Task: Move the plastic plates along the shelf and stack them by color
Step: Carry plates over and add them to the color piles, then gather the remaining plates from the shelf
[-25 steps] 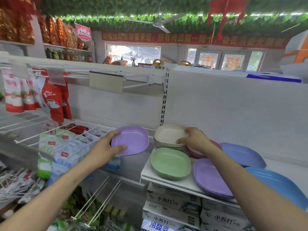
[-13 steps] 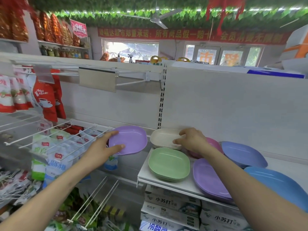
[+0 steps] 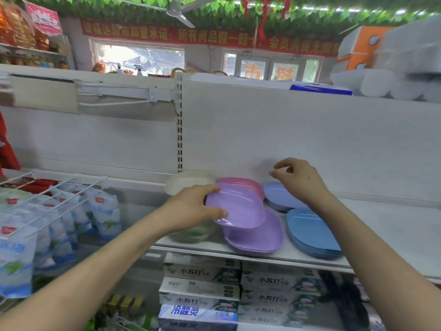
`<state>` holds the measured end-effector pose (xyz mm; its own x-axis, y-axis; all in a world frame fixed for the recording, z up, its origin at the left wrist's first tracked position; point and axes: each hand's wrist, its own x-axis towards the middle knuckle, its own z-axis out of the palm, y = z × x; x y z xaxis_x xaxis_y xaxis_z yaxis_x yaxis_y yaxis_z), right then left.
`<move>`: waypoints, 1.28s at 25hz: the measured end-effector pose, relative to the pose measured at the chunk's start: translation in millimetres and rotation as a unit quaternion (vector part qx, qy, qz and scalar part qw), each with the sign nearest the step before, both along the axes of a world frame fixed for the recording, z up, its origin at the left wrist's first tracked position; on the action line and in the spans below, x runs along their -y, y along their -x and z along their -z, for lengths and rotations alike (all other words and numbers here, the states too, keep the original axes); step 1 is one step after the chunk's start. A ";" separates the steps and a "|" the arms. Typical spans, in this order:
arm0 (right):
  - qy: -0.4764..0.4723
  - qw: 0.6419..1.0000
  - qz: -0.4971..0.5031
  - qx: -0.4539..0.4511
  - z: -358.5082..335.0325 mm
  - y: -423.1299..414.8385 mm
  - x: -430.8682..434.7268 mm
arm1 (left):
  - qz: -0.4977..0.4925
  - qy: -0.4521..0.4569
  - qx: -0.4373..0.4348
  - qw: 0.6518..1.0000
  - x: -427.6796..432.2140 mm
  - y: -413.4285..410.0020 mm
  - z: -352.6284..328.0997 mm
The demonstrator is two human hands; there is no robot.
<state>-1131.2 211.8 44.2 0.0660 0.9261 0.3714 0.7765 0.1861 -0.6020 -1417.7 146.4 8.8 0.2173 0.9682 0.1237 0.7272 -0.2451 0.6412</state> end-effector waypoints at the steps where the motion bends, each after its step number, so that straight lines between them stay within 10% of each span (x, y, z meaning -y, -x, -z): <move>1: -0.005 1.000 0.007 -0.012 0.2 -8.2 4.4 | 0.012 -0.002 -0.035 0.999 1.5 -15.7 -0.4; 14: -0.039 0.996 0.073 -0.041 11.2 -85.5 37.9 | 0.007 -0.009 -0.331 0.943 1.0 -70.9 -1.4; 32: -0.050 0.975 0.217 0.021 10.8 -492.7 126.7 | 0.139 -0.117 -0.057 0.982 -46.0 -447.0 -13.7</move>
<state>-638.5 85.1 33.4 0.4262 0.7732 0.4696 0.8191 -0.1095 -0.5630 -970.7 192.3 22.5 0.4936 0.8180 0.2952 0.6750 -0.5744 0.4630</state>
